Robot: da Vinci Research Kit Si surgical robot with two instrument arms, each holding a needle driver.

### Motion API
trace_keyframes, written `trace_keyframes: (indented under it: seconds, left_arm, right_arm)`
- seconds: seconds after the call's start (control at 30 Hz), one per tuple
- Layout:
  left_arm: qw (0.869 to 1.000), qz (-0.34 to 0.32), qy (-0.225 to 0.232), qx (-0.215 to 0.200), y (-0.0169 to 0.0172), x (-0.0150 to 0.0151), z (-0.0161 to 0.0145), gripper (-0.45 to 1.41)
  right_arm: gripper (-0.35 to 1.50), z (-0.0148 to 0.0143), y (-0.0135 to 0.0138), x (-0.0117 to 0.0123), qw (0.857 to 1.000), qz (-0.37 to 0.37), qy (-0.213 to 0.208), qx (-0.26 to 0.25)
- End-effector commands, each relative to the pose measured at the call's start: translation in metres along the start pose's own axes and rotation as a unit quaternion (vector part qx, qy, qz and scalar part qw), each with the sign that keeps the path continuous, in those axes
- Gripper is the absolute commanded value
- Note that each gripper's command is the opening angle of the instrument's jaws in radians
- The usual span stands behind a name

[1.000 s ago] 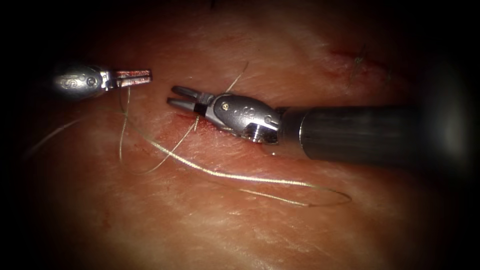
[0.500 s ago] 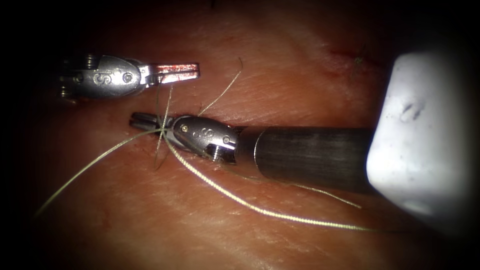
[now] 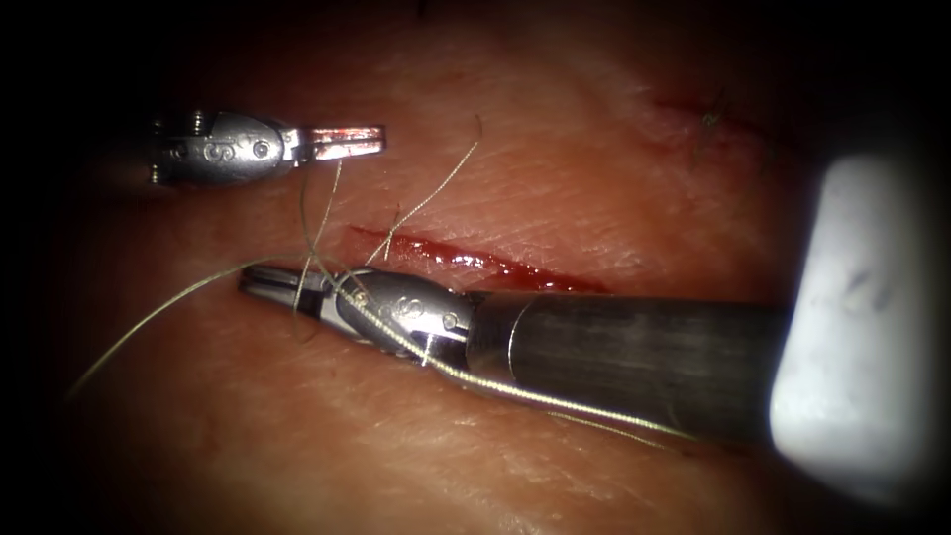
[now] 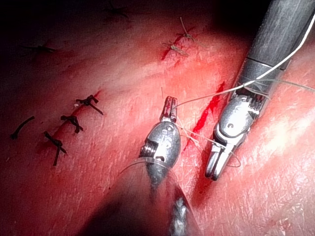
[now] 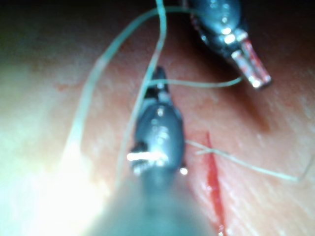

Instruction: Wound Closure

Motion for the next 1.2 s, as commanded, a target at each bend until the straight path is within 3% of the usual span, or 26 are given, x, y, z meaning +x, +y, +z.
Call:
trace_keyframes:
  seconds: [0.03, 0.27, 0.37, 0.4, 0.43, 0.47, 0.5, 0.7, 0.83, 1.0, 1.2]
  left_arm:
    - [1.000, 0.000, 0.007, -0.001, 0.0003, -0.0008, 0.0007, -0.45]
    - [0.999, 0.001, 0.032, -0.004, 0.0004, -0.0013, 0.0006, -0.45]
    - [0.999, 0.002, 0.042, -0.003, 0.0004, -0.0013, 0.0003, -0.45]
    - [0.999, 0.002, 0.047, -0.003, 0.0004, -0.0013, 0.0002, -0.45]
    - [0.999, 0.002, 0.047, -0.003, 0.0004, -0.0013, 0.0002, -0.45]
    - [0.999, 0.002, 0.050, -0.003, 0.0004, -0.0013, 0.0001, -0.45]
    - [0.999, 0.002, 0.053, -0.002, 0.0005, -0.0013, 0.0000, -0.45]
    - [0.998, 0.003, 0.063, -0.003, 0.0004, -0.0014, -0.0005, -0.45]
    - [0.998, 0.004, 0.066, -0.003, 0.0005, -0.0015, -0.0007, -0.45]
    - [0.997, 0.007, 0.073, -0.008, 0.0007, -0.0023, -0.0014, -0.45]
    - [0.997, 0.006, 0.070, -0.005, 0.0011, -0.0035, -0.0019, -0.45]
  right_arm:
    - [0.02, 0.0007, -0.0003, -0.0005, 1.000, 0.003, 0.005, 0.000]
    - [0.07, 0.0005, -0.0001, 0.0006, 0.999, 0.012, 0.033, -0.011]
    - [0.26, 0.0005, 0.0002, 0.0014, 0.998, 0.020, 0.052, -0.023]
    - [0.46, 0.0006, 0.0004, 0.0018, 0.997, 0.025, 0.061, -0.032]
    - [0.46, 0.0006, 0.0004, 0.0018, 0.997, 0.025, 0.061, -0.032]
    - [0.69, 0.0007, 0.0006, 0.0022, 0.996, 0.028, 0.069, -0.038]
    - [0.76, 0.0007, 0.0008, 0.0023, 0.996, 0.029, 0.074, -0.042]
    - [0.93, 0.0006, 0.0015, 0.0032, 0.994, 0.040, 0.091, -0.049]
    - [0.98, 0.0003, 0.0017, 0.0036, 0.993, 0.043, 0.098, -0.053]
    - [0.85, -0.0011, 0.0022, 0.0041, 0.991, 0.048, 0.107, -0.064]
    - [0.81, -0.0020, 0.0028, 0.0043, 0.989, 0.052, 0.114, -0.074]
